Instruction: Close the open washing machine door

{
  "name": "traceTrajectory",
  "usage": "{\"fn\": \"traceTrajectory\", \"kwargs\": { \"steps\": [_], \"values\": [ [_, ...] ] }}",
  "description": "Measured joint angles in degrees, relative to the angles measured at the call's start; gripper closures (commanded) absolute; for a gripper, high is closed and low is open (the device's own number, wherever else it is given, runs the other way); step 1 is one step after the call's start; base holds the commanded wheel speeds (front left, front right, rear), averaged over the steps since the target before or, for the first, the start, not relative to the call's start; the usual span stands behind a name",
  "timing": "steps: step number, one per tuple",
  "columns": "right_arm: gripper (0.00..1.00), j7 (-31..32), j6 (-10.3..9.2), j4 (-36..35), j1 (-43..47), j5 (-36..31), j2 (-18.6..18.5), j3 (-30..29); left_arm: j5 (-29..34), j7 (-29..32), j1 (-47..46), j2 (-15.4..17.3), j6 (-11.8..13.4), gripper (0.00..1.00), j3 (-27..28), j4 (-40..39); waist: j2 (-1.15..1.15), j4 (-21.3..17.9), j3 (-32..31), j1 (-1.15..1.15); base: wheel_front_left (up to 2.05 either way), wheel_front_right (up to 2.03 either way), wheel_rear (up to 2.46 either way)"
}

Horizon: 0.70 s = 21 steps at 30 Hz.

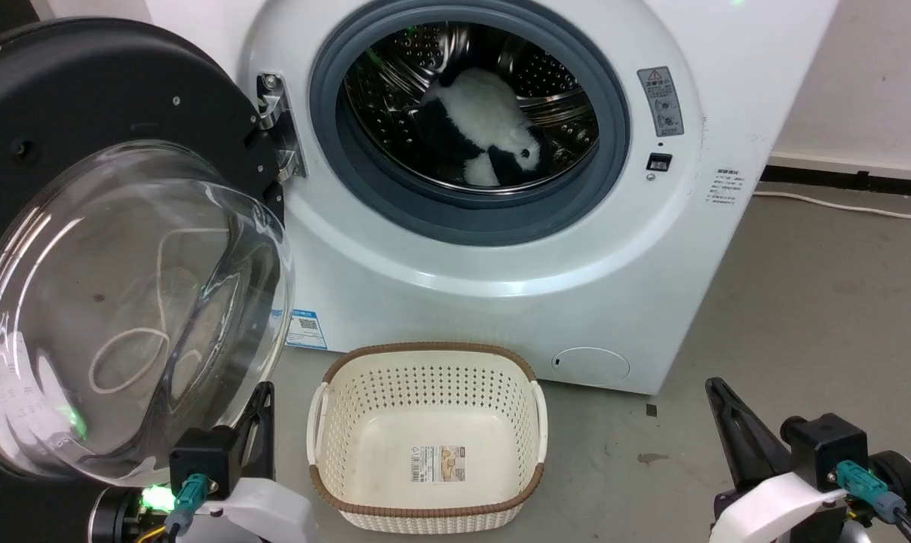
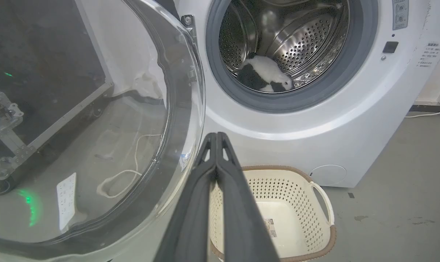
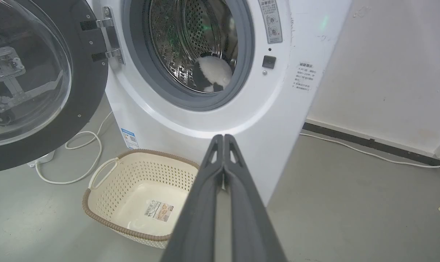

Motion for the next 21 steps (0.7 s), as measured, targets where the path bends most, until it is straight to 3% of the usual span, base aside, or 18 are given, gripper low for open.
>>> {"fn": "traceTrajectory", "kwargs": {
  "steps": [9,10,21],
  "values": [
    [1.0,0.0,0.0,0.0,0.0,0.0,0.0,0.0,0.0,0.0,0.0,0.0,0.0,1.0,0.0,0.0,0.0,0.0,0.0,0.0,0.0,0.0,0.0],
    [0.0,0.0,0.0,0.0,0.0,0.0,0.0,0.0,0.0,0.0,0.0,0.0,0.0,0.0,0.0,0.0,0.0,0.0,0.0,0.0,0.0,0.0,0.0],
    [0.0,-0.4,0.0,0.1,0.1,0.1,0.0,0.0,0.0,-0.5,0.0,0.0,0.0,0.0,-0.5,0.1,0.0,0.2,0.0,0.0,0.0,0.0,0.0]
  ]
}}
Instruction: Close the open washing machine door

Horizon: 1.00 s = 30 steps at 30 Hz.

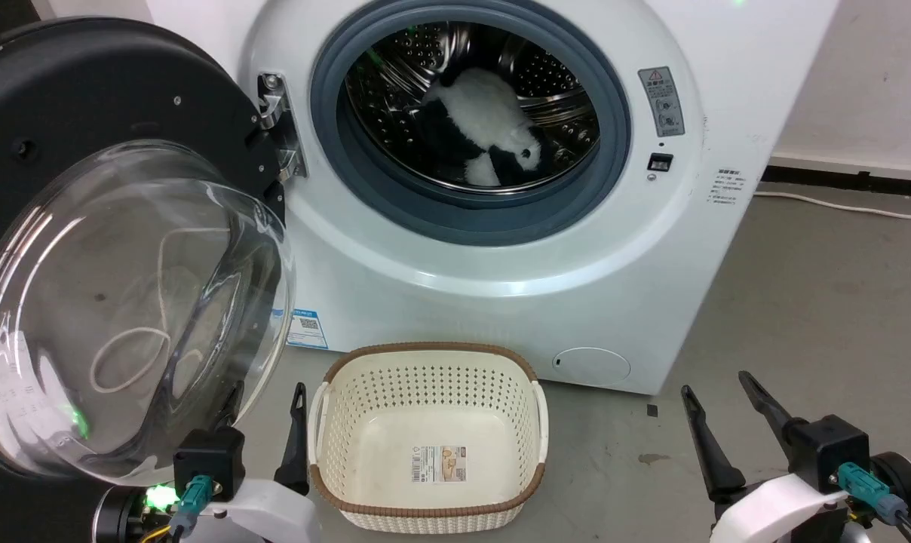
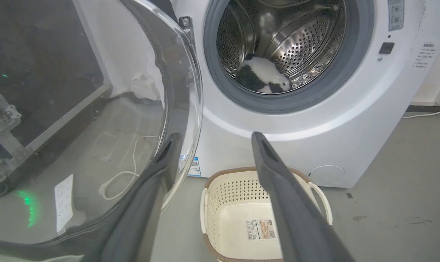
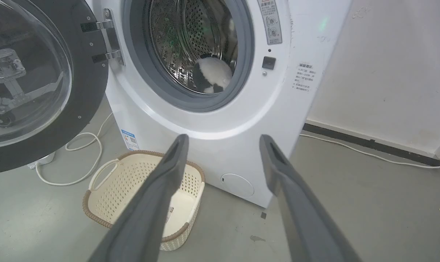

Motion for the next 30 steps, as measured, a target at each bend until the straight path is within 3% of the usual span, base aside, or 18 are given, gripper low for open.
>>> {"fn": "traceTrajectory", "kwargs": {
  "steps": [20,30],
  "values": [
    [0.0,-2.3,0.0,0.7,0.6,0.0,0.0,0.6,0.0,-2.2,0.0,0.0,-0.1,0.0,-0.7,0.5,0.0,5.3,-0.6,0.0,0.0,0.0,0.0],
    [0.0,-3.8,0.0,2.4,-0.2,0.5,-1.0,4.4,-0.5,-3.7,0.7,0.1,0.4,0.0,-0.3,-0.3,0.0,9.1,0.1,0.0,0.0,0.0,0.0]
  ]
}}
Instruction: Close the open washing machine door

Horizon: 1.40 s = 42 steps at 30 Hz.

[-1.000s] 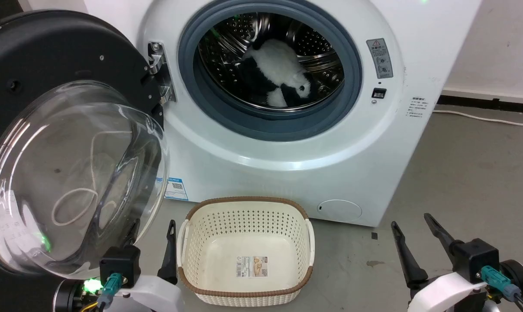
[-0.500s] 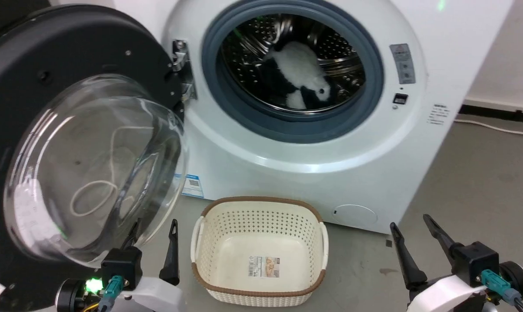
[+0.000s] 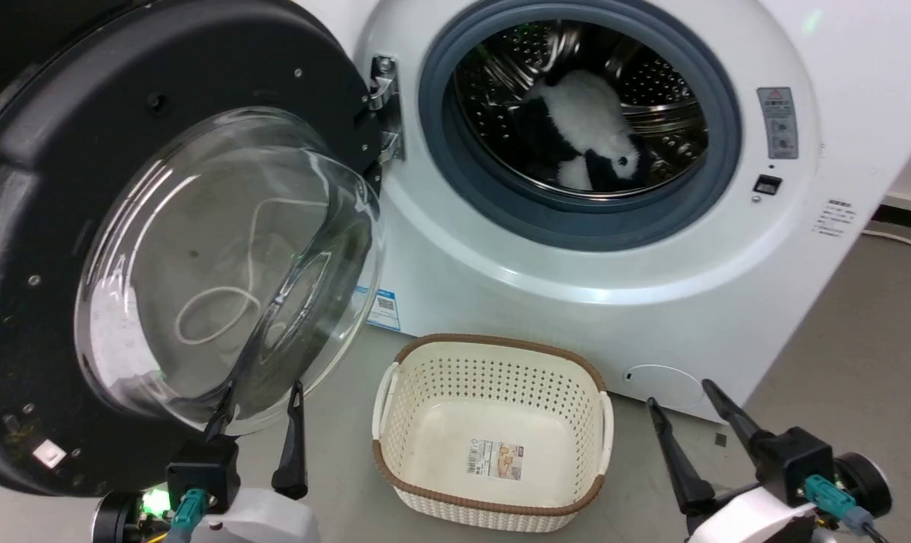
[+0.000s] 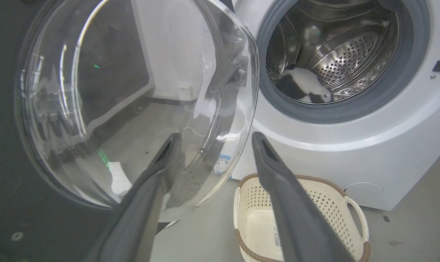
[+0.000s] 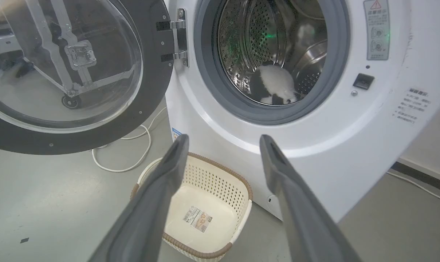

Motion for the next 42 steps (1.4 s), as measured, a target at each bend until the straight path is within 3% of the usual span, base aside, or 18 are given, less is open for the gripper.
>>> {"fn": "traceTrajectory", "kwargs": {
  "steps": [42],
  "values": [
    [0.0,-5.0,0.0,4.5,-2.5,4.2,-4.8,10.9,-0.5,-5.0,3.2,-0.1,2.9,0.0,-0.2,-3.1,-0.01,9.8,-0.3,0.0,-0.07,-0.07,-0.07]
  ]
}}
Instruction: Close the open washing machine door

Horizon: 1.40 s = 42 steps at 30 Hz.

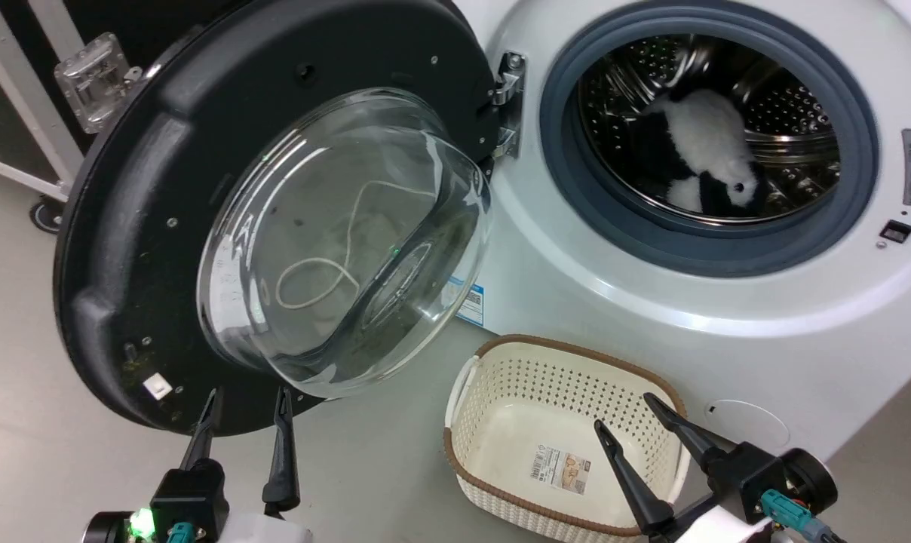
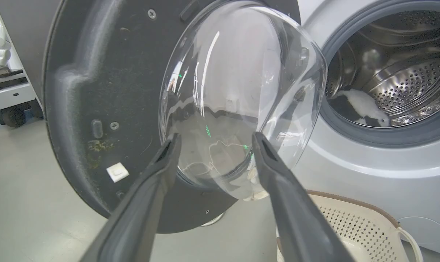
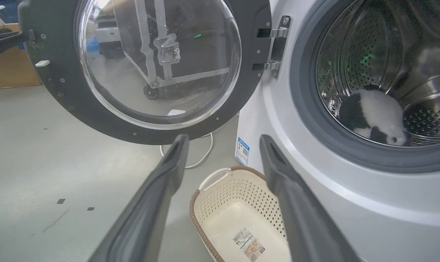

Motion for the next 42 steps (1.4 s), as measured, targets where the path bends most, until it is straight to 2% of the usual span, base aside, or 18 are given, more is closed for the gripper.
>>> {"fn": "traceTrajectory", "kwargs": {
  "steps": [17,18,19,20,24,29,33,37,42],
  "values": [
    [0.0,-2.0,0.0,1.6,-0.7,1.7,-1.4,3.6,-0.5,-1.9,0.5,0.0,0.8,0.0,0.0,-0.6,0.0,3.9,-0.2,0.0,0.0,0.0,0.0],
    [0.0,-2.0,0.0,1.6,-0.7,1.7,-1.5,3.8,-0.6,-2.0,0.6,0.0,0.8,0.25,-0.1,-0.6,0.0,4.2,-0.2,0.0,0.0,0.0,0.0],
    [0.0,-2.1,0.0,1.7,-0.7,1.8,-1.6,3.9,-0.6,-2.0,0.8,0.0,0.8,0.81,-0.1,-0.6,0.0,4.4,-0.2,0.0,0.0,0.0,0.0],
    [0.0,-2.2,0.0,1.8,-0.7,1.9,-1.6,4.1,-0.6,-2.3,0.9,0.0,0.7,1.0,-0.2,-0.6,0.0,4.7,-0.1,0.0,0.0,0.0,0.0],
    [0.0,-2.6,0.0,1.9,-0.7,2.2,-1.9,4.4,-0.9,-2.8,1.0,0.0,0.1,1.0,-0.1,-2.5,0.0,5.7,-0.1,0.0,0.0,0.0,0.0],
    [0.0,-3.3,0.0,1.9,-0.4,2.3,-2.2,3.8,-4.2,-3.5,0.4,0.0,-0.7,1.0,2.3,-7.8,0.0,7.0,0.2,0.0,0.0,0.0,0.0],
    [0.0,-3.8,0.0,1.9,1.1,2.2,-2.4,2.7,-9.3,-4.0,-2.7,0.2,-3.6,1.0,6.4,-9.2,0.0,7.9,0.7,0.0,0.0,0.0,0.0],
    [0.0,-4.3,0.0,1.5,2.7,1.9,-2.3,0.7,-16.0,-3.6,-9.0,4.0,-7.0,1.0,11.1,-5.0,0.0,8.6,1.2,0.0,0.0,0.0,0.0],
    [0.0,-5.0,0.0,0.7,3.0,1.4,-2.5,0.4,-30.7,5.1,-20.5,9.0,-7.9,1.0,19.1,0.2,0.0,7.9,2.7,0.0,0.0,0.0,0.0]
  ]
}}
